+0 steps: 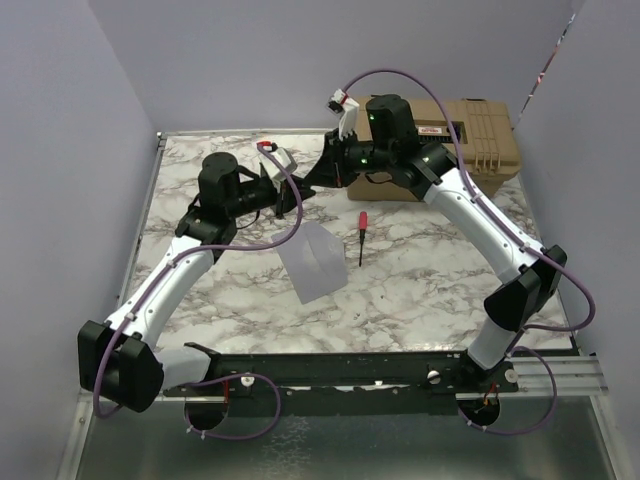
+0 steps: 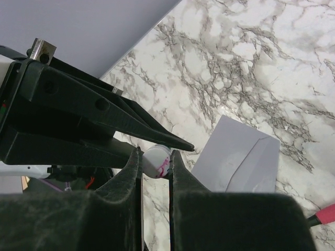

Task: Place the letter into the envelope and seal it

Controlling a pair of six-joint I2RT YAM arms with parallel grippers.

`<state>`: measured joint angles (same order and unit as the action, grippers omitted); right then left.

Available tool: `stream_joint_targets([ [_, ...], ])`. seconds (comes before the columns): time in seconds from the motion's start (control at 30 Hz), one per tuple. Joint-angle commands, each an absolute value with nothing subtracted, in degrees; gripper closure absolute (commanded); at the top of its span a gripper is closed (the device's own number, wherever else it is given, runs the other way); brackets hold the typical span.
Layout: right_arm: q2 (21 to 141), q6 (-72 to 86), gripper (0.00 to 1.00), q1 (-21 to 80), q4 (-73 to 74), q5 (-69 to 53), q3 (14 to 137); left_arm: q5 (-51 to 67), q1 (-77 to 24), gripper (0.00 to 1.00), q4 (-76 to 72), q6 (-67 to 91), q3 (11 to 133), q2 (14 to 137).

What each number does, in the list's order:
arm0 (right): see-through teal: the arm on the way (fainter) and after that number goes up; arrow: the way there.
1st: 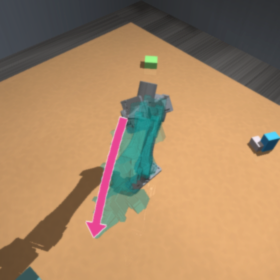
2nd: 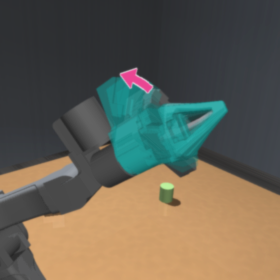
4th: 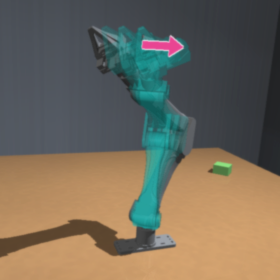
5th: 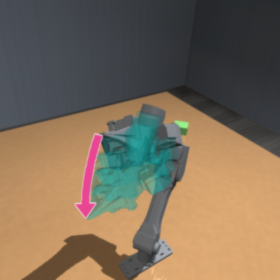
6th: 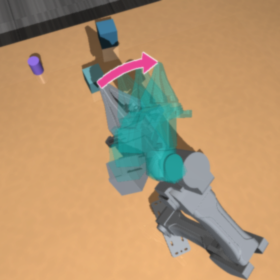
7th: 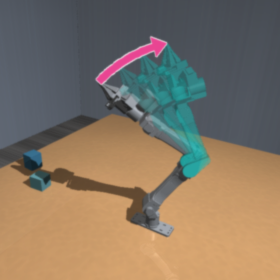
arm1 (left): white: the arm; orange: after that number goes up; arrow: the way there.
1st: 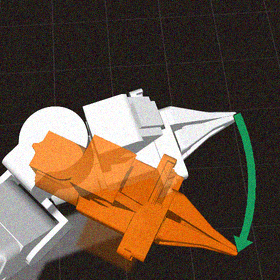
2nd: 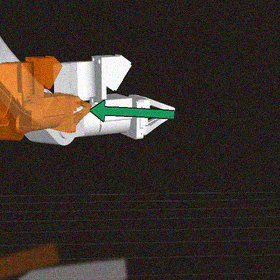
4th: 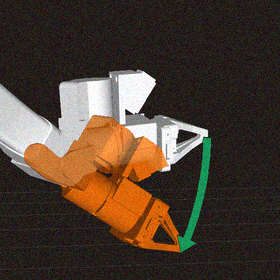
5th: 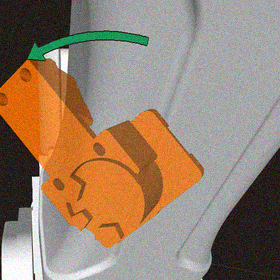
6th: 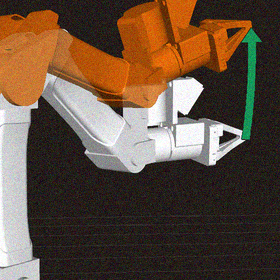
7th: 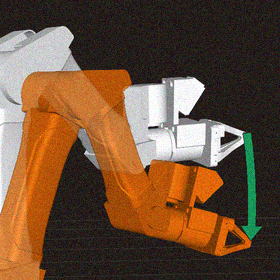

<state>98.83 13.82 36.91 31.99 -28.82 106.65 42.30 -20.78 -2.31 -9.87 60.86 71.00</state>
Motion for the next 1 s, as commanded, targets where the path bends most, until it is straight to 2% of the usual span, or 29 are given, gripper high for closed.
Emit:
stream_joint_targets([
  [0.0,95.88,14.15,1.00,36.47,32.09,-22.83,111.85,37.81,-21.27,1.00,4.75,-14.49,55.08,67.31],
  [0.27,94.83,16.83,1.00,34.64,34.52,-20.35,119.32,35.35,-21.27,1.00,10.66,-17.56,49.48,63.85],
  [0.43,94.54,16.19,1.00,34.37,36.39,-15.45,117.35,35.39,-21.26,1.00,10.81,-17.03,51.60,64.09],
  [0.73,90.31,19.71,1.00,33.55,39.43,13.69,93.08,36.38,-21.31,1.00,-1.41,-4.41,52.17,63.53],
  [0.87,86.41,24.06,1.00,32.75,33.66,21.09,77.98,34.53,-21.27,1.00,-11.48,3.19,49.21,61.41],
  [0.97,85.65,27.16,1.00,31.27,29.17,22.34,68.80,31.92,-21.24,1.00,-17.71,7.88,47.57,60.21],
])
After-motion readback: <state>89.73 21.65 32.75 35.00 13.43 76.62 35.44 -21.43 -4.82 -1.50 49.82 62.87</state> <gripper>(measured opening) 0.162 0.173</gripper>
